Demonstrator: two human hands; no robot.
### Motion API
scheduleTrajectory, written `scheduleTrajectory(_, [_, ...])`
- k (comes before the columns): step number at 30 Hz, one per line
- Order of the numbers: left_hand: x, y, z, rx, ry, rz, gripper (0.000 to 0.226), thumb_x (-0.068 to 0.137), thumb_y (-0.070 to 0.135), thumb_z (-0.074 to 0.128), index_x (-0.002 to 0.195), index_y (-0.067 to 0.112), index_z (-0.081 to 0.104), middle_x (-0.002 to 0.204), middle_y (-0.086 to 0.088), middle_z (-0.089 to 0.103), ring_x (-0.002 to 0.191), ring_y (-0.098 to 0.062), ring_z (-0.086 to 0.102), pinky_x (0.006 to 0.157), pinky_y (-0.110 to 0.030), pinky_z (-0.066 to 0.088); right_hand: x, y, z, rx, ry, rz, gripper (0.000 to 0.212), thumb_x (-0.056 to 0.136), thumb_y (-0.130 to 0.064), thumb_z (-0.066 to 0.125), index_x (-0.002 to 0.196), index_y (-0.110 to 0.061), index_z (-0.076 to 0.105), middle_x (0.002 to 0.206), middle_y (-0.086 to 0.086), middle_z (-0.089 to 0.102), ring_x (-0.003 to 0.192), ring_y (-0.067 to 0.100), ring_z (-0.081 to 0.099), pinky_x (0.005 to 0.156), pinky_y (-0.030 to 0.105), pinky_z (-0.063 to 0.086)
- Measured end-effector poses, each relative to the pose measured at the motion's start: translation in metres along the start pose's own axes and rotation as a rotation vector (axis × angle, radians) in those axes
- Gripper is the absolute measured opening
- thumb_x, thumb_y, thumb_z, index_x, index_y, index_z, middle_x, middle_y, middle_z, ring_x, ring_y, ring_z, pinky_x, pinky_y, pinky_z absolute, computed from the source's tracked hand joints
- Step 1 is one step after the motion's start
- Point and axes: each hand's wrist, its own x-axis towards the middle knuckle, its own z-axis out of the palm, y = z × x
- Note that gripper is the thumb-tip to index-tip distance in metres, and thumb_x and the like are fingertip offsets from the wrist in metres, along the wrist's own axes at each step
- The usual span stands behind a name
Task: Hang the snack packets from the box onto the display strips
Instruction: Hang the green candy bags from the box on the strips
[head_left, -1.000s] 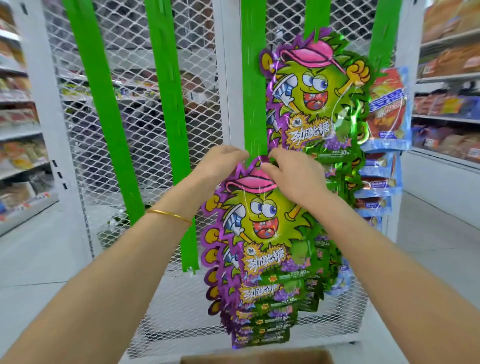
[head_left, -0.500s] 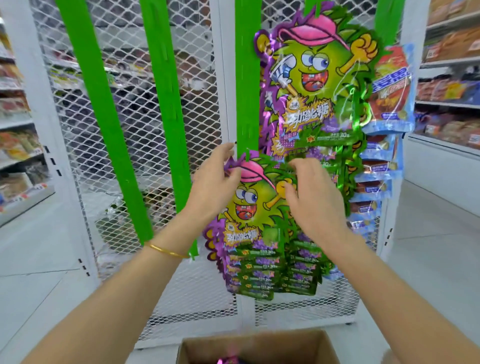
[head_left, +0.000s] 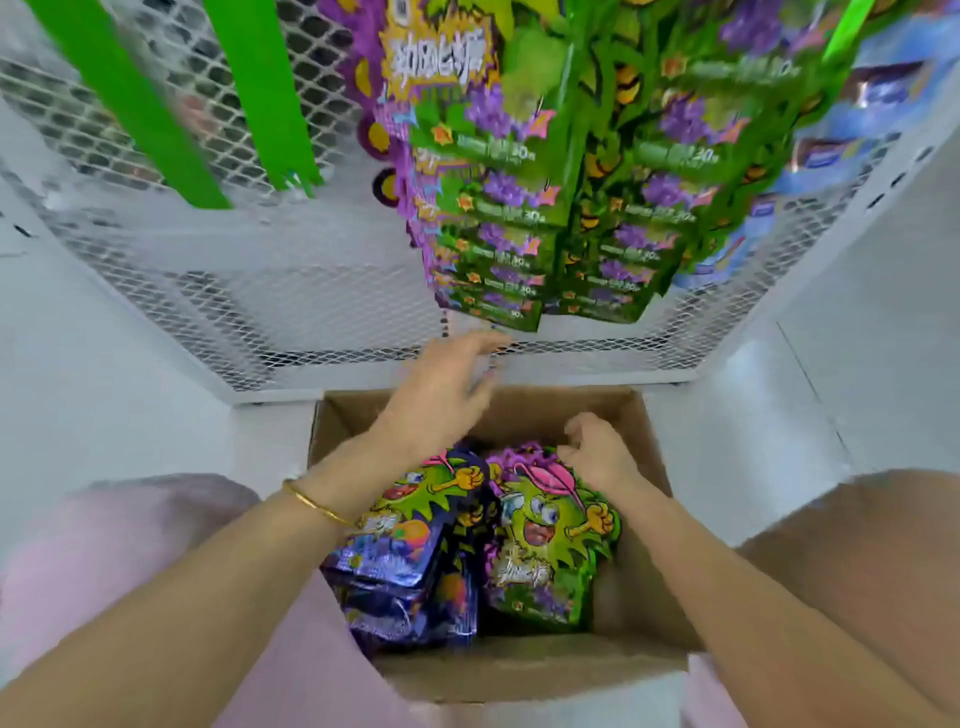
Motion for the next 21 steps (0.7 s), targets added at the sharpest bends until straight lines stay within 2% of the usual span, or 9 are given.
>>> scheduleTrajectory(4, [0.009, -0.008, 0.016, 0.078, -0.071, -0.035, 0.048, 0.088, 0.011, 0.053, 0.135, 0.01, 0.043, 0.134, -0.011, 0.05, 0.126, -0.024, 0.044, 0.106, -0.033, 0.033, 0.029, 0.027, 0.043, -0.145, -0.091, 0.033, 0.052, 0.085, -0.019, 0.063, 0.131, -0.004, 0.043, 0.129, 0.02, 0.051, 0.12, 0.036, 0.049, 0.101, 0.041, 0.041])
scheduleTrajectory(7, [0.011, -0.017, 0.02, 0.089, -0.092, -0.055, 0.047, 0.089, 0.013, 0.053, 0.134, 0.013, 0.043, 0.134, -0.008, 0.05, 0.125, -0.02, 0.044, 0.104, -0.029, 0.034, 0.042, 0.054, 0.062, -0.269, -0.157, 0.108, 0.05, 0.087, -0.022, 0.059, 0.132, -0.012, 0.04, 0.134, 0.016, 0.045, 0.122, 0.036, 0.045, 0.102, 0.042, 0.04])
scheduleTrajectory(9, [0.009, -0.021, 0.021, 0.034, -0.11, -0.093, 0.046, 0.09, 0.012, 0.052, 0.135, 0.013, 0.043, 0.133, -0.006, 0.05, 0.125, -0.016, 0.045, 0.102, -0.026, 0.036, 0.042, 0.063, 0.066, -0.281, -0.126, 0.15, 0.046, 0.089, -0.018, 0.056, 0.132, -0.017, 0.041, 0.134, 0.013, 0.044, 0.121, 0.036, 0.045, 0.101, 0.041, 0.04])
scheduleTrajectory(11, [0.008, -0.022, 0.019, 0.009, -0.115, -0.103, 0.045, 0.091, 0.012, 0.051, 0.135, 0.014, 0.042, 0.134, -0.004, 0.05, 0.125, -0.013, 0.044, 0.102, -0.024, 0.035, 0.042, 0.064, 0.065, -0.272, 0.002, 0.117, 0.036, 0.089, -0.017, 0.056, 0.124, -0.016, 0.048, 0.127, 0.011, 0.049, 0.117, 0.034, 0.047, 0.097, 0.041, 0.042])
scheduleTrajectory(13, [0.008, -0.023, 0.018, 0.012, -0.119, -0.113, 0.045, 0.091, 0.013, 0.051, 0.135, 0.016, 0.042, 0.133, -0.003, 0.05, 0.125, -0.012, 0.044, 0.102, -0.023, 0.034, 0.042, 0.06, 0.061, -0.256, 0.102, 0.048, 0.022, 0.087, -0.019, 0.06, 0.107, -0.012, 0.055, 0.114, 0.011, 0.056, 0.107, 0.033, 0.051, 0.089, 0.039, 0.043])
scheduleTrajectory(15, [0.008, -0.025, 0.018, 0.011, -0.128, -0.117, 0.044, 0.091, 0.014, 0.051, 0.134, 0.017, 0.043, 0.132, -0.003, 0.051, 0.123, -0.011, 0.045, 0.101, -0.022, 0.035, 0.04, 0.057, 0.057, -0.127, 0.08, 0.007, 0.008, 0.087, -0.016, 0.06, 0.09, -0.012, 0.054, 0.092, 0.009, 0.059, 0.092, 0.032, 0.054, 0.078, 0.037, 0.044])
scheduleTrajectory(17, [0.006, -0.024, 0.017, 0.001, -0.148, -0.116, 0.043, 0.091, 0.014, 0.051, 0.133, 0.016, 0.044, 0.13, -0.003, 0.053, 0.121, -0.012, 0.047, 0.101, -0.024, 0.037, 0.035, 0.056, 0.048, 0.037, 0.002, 0.022, 0.014, 0.087, -0.011, 0.059, 0.081, -0.014, 0.047, 0.068, 0.0, 0.049, 0.075, 0.025, 0.05, 0.068, 0.034, 0.041])
scheduleTrajectory(19, [0.003, -0.023, 0.017, 0.011, -0.166, -0.099, 0.042, 0.09, 0.013, 0.053, 0.132, 0.014, 0.046, 0.129, -0.004, 0.054, 0.119, -0.014, 0.049, 0.102, -0.026, 0.038, 0.026, 0.051, 0.03, 0.095, 0.004, 0.021, 0.019, 0.085, -0.008, 0.062, 0.077, -0.014, 0.046, 0.063, -0.002, 0.046, 0.072, 0.022, 0.047, 0.068, 0.035, 0.043])
scheduleTrajectory(21, [0.001, -0.022, 0.018, 0.03, -0.185, -0.08, 0.041, 0.089, 0.013, 0.055, 0.13, 0.014, 0.048, 0.129, -0.004, 0.055, 0.118, -0.015, 0.051, 0.101, -0.026, 0.039, 0.016, 0.038, 0.002, 0.139, 0.048, 0.01, 0.013, 0.083, -0.005, 0.065, 0.079, -0.011, 0.053, 0.073, 0.004, 0.055, 0.076, 0.021, 0.05, 0.076, 0.037, 0.046])
